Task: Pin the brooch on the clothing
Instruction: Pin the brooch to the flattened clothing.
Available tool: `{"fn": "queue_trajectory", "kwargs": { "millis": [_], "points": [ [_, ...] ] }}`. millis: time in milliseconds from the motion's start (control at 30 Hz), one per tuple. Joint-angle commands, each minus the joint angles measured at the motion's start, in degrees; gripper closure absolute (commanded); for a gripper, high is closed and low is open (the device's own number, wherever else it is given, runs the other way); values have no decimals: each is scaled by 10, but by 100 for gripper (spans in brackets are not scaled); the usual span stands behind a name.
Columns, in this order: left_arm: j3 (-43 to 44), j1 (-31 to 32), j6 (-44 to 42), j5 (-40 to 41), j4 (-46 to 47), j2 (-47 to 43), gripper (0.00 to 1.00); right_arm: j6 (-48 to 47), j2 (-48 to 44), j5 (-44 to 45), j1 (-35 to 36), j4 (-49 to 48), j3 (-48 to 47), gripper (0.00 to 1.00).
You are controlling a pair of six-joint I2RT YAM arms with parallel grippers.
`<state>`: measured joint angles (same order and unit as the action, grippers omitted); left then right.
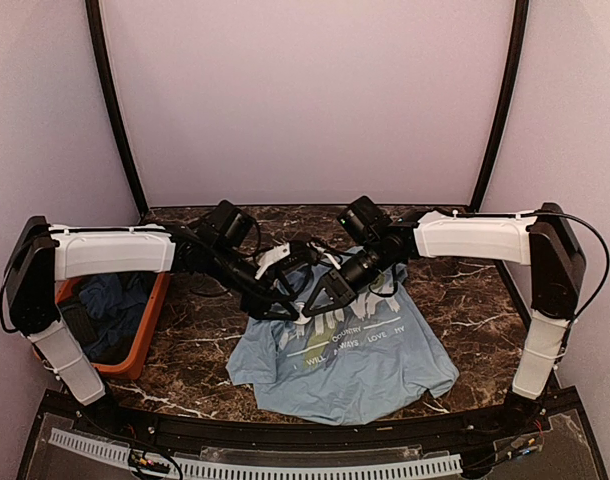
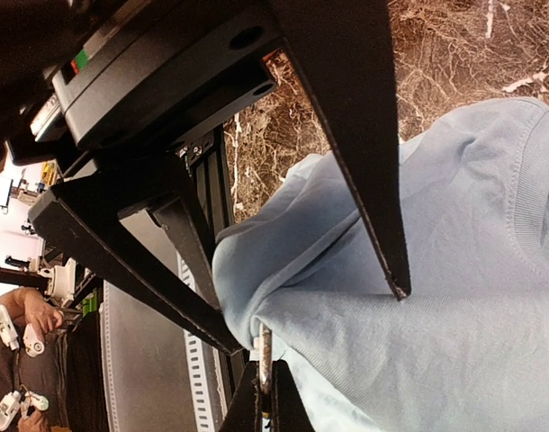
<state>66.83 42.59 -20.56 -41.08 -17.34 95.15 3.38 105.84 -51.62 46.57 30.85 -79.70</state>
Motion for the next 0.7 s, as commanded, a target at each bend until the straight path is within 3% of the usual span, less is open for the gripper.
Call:
{"fn": "queue_trajectory", "kwargs": {
  "millis": [0,667],
  "points": [
    [2,-3,7,-1,9,4,41,1,-13,-11,2,-10,-14,100],
    [15,-3,18,54,1,23,42,-1,-5,19,12,4,-26,100]
  ]
}}
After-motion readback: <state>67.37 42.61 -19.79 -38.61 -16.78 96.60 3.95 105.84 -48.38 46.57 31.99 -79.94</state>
